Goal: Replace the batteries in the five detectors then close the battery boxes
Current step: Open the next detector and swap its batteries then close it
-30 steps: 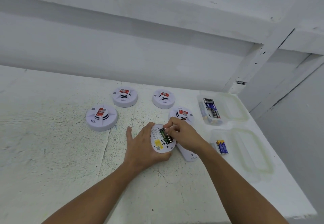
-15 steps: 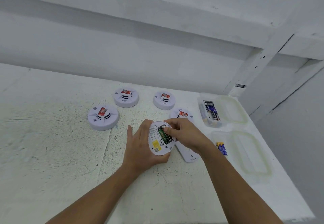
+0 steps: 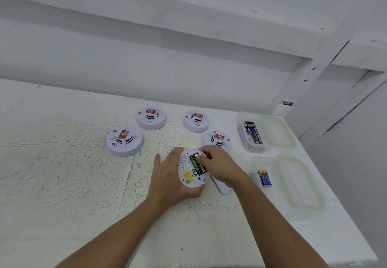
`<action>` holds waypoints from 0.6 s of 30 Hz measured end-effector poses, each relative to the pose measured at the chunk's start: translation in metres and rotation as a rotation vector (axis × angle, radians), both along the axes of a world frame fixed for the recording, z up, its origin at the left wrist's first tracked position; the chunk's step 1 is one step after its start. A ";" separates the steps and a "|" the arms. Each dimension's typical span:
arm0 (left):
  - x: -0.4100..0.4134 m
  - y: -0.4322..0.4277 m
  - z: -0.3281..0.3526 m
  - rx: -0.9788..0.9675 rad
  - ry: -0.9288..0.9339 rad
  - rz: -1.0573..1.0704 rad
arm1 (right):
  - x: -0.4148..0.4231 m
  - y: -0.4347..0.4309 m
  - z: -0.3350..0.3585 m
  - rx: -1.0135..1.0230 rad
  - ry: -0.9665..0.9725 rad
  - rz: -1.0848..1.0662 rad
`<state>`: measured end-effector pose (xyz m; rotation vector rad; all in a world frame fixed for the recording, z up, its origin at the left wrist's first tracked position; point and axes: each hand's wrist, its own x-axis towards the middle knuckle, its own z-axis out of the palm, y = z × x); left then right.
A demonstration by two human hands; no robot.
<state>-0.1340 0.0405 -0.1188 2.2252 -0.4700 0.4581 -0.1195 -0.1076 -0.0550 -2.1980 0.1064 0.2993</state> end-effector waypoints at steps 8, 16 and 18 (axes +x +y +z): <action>0.003 0.002 -0.005 0.105 0.145 -0.038 | -0.016 -0.018 -0.011 -0.128 -0.141 -0.134; 0.001 0.003 0.003 0.048 0.235 -0.079 | -0.041 -0.031 -0.031 -0.669 -0.177 -0.143; 0.000 0.004 0.005 0.050 0.276 -0.107 | -0.049 -0.029 -0.035 -0.737 -0.156 -0.136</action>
